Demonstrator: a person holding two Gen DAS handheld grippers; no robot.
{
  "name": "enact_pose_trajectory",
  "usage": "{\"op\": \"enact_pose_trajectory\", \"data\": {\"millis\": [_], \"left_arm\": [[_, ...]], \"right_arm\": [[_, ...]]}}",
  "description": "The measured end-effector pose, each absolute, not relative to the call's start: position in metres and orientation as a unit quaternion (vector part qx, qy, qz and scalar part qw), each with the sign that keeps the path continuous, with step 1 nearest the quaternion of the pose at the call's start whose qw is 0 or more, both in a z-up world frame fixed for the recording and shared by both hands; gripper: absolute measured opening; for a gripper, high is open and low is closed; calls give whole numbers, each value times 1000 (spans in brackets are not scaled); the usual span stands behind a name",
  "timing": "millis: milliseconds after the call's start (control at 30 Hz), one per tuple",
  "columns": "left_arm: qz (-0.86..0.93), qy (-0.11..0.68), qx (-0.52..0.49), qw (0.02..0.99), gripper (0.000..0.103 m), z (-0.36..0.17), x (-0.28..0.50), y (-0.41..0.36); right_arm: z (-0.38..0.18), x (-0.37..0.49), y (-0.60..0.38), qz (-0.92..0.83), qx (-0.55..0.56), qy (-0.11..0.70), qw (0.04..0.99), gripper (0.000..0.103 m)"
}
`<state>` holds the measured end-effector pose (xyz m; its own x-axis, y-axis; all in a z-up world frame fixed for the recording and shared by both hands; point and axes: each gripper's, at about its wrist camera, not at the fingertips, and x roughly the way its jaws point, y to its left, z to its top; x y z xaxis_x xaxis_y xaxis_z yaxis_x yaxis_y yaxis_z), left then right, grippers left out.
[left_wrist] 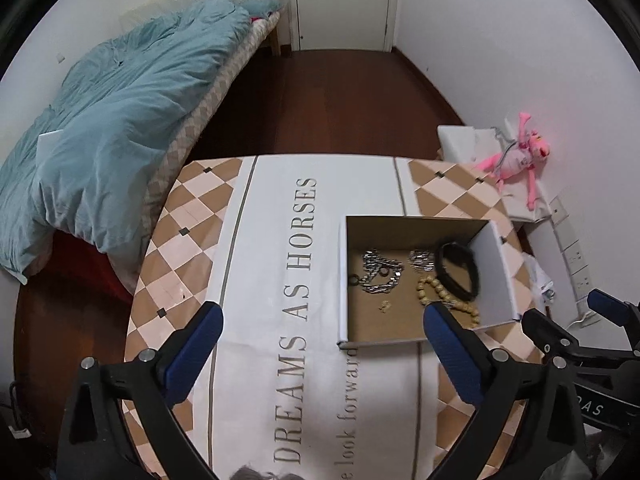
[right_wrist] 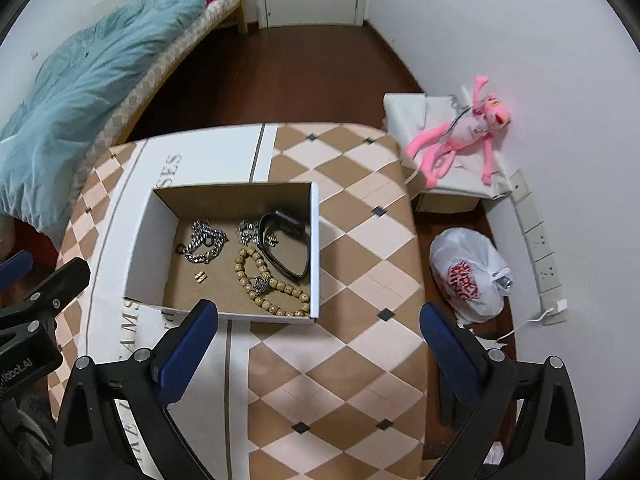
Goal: Organize jewelry
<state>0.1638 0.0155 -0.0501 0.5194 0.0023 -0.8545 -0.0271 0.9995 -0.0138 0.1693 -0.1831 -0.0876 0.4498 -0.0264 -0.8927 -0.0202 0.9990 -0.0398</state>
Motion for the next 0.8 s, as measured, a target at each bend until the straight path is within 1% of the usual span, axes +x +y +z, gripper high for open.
{"op": "enact_pose_trajectory", "data": {"millis": [567, 800], "left_arm": [[-4, 392, -14, 920, 102, 52, 58, 13], [8, 368, -13, 930, 102, 83, 29, 15]], "right_arm": [[33, 48, -185, -8, -11, 408, 913, 103], [77, 8, -186, -11, -15, 370, 929, 103]]}}
